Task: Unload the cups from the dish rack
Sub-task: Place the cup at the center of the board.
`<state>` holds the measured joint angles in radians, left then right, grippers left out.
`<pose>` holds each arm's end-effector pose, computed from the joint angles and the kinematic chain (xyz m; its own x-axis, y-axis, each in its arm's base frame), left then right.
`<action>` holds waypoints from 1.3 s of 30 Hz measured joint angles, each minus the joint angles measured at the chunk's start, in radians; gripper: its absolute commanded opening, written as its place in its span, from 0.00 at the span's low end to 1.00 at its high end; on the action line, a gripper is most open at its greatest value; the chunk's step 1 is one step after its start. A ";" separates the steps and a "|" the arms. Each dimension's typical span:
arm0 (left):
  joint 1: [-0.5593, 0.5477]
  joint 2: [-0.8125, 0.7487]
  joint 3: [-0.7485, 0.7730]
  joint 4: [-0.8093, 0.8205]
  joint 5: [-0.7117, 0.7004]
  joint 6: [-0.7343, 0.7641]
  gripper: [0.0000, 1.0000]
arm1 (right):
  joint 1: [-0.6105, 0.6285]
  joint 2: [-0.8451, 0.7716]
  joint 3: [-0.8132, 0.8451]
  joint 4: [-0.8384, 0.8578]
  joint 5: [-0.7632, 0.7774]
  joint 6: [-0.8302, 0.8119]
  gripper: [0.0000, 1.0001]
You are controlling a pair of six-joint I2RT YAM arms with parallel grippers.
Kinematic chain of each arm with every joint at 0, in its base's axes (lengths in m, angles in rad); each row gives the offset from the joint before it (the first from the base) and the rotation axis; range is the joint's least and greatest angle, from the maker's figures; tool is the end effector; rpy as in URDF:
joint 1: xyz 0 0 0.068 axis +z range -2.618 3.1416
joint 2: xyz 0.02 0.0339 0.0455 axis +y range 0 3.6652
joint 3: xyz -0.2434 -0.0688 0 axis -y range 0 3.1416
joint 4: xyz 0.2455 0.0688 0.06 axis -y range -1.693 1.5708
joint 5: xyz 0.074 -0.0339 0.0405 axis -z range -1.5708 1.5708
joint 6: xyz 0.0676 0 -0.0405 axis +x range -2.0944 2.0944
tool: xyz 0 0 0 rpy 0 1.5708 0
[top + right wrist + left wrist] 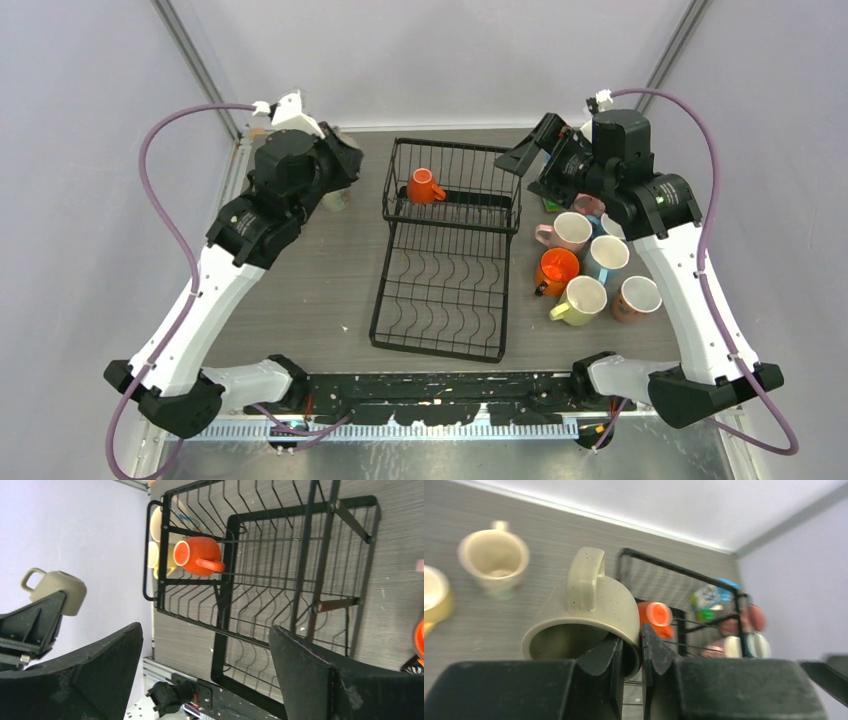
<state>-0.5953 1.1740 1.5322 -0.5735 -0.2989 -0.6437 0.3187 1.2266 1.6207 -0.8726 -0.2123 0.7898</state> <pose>0.2349 -0.1350 0.4506 -0.3202 -0.4759 -0.8192 0.1320 0.8339 -0.5360 0.2480 0.0968 0.4278 -0.6515 0.5161 -0.5560 -0.0301 0.7147 0.6987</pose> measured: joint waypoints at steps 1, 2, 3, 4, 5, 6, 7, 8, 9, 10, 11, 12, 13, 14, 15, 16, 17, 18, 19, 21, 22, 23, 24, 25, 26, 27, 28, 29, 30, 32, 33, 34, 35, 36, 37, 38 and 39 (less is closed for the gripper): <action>0.007 -0.001 0.003 -0.027 -0.034 0.006 0.00 | 0.000 -0.006 -0.005 -0.009 0.009 -0.011 1.00; 0.019 0.000 0.005 -0.064 -0.074 0.017 0.00 | 0.000 -0.011 -0.009 -0.017 0.014 -0.021 1.00; 0.030 0.003 0.005 -0.089 -0.096 0.021 0.00 | 0.000 -0.017 -0.014 -0.024 0.020 -0.031 1.00; 0.050 0.010 0.005 -0.124 -0.117 0.026 0.00 | 0.000 -0.023 -0.019 -0.031 0.023 -0.039 1.00; 0.071 0.020 0.005 -0.150 -0.132 0.028 0.00 | 0.000 -0.029 -0.024 -0.039 0.026 -0.047 1.00; 0.096 0.032 0.005 -0.172 -0.143 0.029 0.00 | 0.000 -0.035 -0.030 -0.043 0.027 -0.055 1.00; 0.129 0.048 0.005 -0.195 -0.153 0.030 0.00 | 0.000 -0.040 -0.035 -0.047 0.027 -0.060 1.00; 0.158 0.062 0.005 -0.209 -0.157 0.029 0.00 | 0.000 -0.048 -0.043 -0.053 0.027 -0.068 1.00; 0.185 0.077 0.005 -0.220 -0.161 0.029 0.00 | 0.000 -0.054 -0.049 -0.057 0.027 -0.074 1.00; 0.216 0.095 0.005 -0.231 -0.162 0.028 0.00 | 0.000 -0.062 -0.057 -0.061 0.027 -0.080 1.00; 0.243 0.112 0.004 -0.238 -0.162 0.028 0.00 | 0.000 -0.071 -0.065 -0.069 0.027 -0.084 1.00; 0.275 0.133 0.004 -0.242 -0.160 0.026 0.00 | 0.000 -0.080 -0.073 -0.077 0.028 -0.089 1.00; 0.296 0.150 0.004 -0.244 -0.159 0.024 0.00 | 0.000 -0.090 -0.080 -0.082 0.028 -0.092 1.00; 0.323 0.173 0.004 -0.245 -0.153 0.023 0.00 | 0.000 -0.100 -0.087 -0.091 0.028 -0.098 1.00; 0.349 0.196 0.004 -0.246 -0.148 0.020 0.00 | 0.000 -0.110 -0.094 -0.097 0.029 -0.103 1.00; 0.367 0.214 0.004 -0.246 -0.143 0.017 0.00 | 0.000 -0.121 -0.100 -0.103 0.029 -0.106 1.00; 0.390 0.238 0.004 -0.246 -0.134 0.014 0.00 | 0.000 -0.129 -0.103 -0.108 0.029 -0.109 1.00; 0.414 0.264 0.004 -0.245 -0.121 0.008 0.00 | 0.000 -0.136 -0.104 -0.111 0.029 -0.112 1.00; 0.431 0.282 0.004 -0.245 -0.113 0.002 0.00 | 0.000 -0.144 -0.105 -0.116 0.028 -0.116 1.00; 0.473 0.327 0.004 -0.242 -0.088 -0.009 0.00 | 0.000 -0.156 -0.108 -0.124 0.028 -0.123 1.00; 0.487 0.342 0.004 -0.240 -0.080 -0.012 0.00 | 0.000 -0.162 -0.110 -0.126 0.028 -0.127 1.00; 0.501 0.359 0.004 -0.238 -0.071 -0.016 0.00 | 0.000 -0.167 -0.114 -0.128 0.027 -0.130 1.00; 0.516 0.379 0.004 -0.237 -0.063 -0.023 0.00 | 0.000 -0.171 -0.118 -0.130 0.027 -0.133 1.00; 0.527 0.399 0.004 -0.235 -0.055 -0.028 0.00 | 0.000 -0.175 -0.124 -0.131 0.027 -0.135 1.00; 0.536 0.417 0.004 -0.233 -0.047 -0.031 0.00 | 0.000 -0.178 -0.129 -0.132 0.026 -0.136 1.00; 0.546 0.438 0.004 -0.230 -0.038 -0.035 0.00 | 0.000 -0.179 -0.133 -0.133 0.025 -0.138 1.00; 0.554 0.458 0.004 -0.227 -0.029 -0.039 0.00 | 0.000 -0.179 -0.136 -0.135 0.024 -0.138 1.00; 0.560 0.475 0.004 -0.226 -0.023 -0.043 0.00 | 0.000 -0.180 -0.138 -0.135 0.024 -0.140 1.00; 0.565 0.493 0.004 -0.223 -0.017 -0.051 0.00 | 0.000 -0.180 -0.142 -0.137 0.023 -0.141 1.00; 0.571 0.523 0.004 -0.219 -0.007 -0.060 0.00 | 0.000 -0.180 -0.146 -0.139 0.023 -0.143 1.00; 0.574 0.536 0.005 -0.216 -0.003 -0.064 0.00 | 0.000 -0.180 -0.147 -0.140 0.023 -0.145 1.00; 0.576 0.549 0.005 -0.212 0.000 -0.071 0.00 | 0.000 -0.180 -0.148 -0.142 0.023 -0.147 1.00; 0.578 0.558 0.006 -0.208 0.004 -0.078 0.00 | 0.000 -0.180 -0.148 -0.144 0.023 -0.150 1.00; 0.581 0.570 0.008 -0.204 0.006 -0.083 0.00 | 0.000 -0.180 -0.148 -0.146 0.023 -0.153 1.00; 0.582 0.581 0.013 -0.197 0.010 -0.087 0.00 | 0.000 -0.180 -0.148 -0.147 0.023 -0.156 1.00; 0.584 0.587 0.019 -0.193 0.011 -0.088 0.00 | 0.000 -0.180 -0.148 -0.146 0.023 -0.158 1.00; 0.587 0.595 0.026 -0.186 0.016 -0.090 0.00 | 0.000 -0.180 -0.148 -0.146 0.023 -0.160 1.00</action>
<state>-0.0078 1.7687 1.5581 -0.7597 -0.2832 -0.7341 0.3187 1.0470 1.4727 -1.0191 -0.1898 0.6300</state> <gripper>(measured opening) 0.152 0.996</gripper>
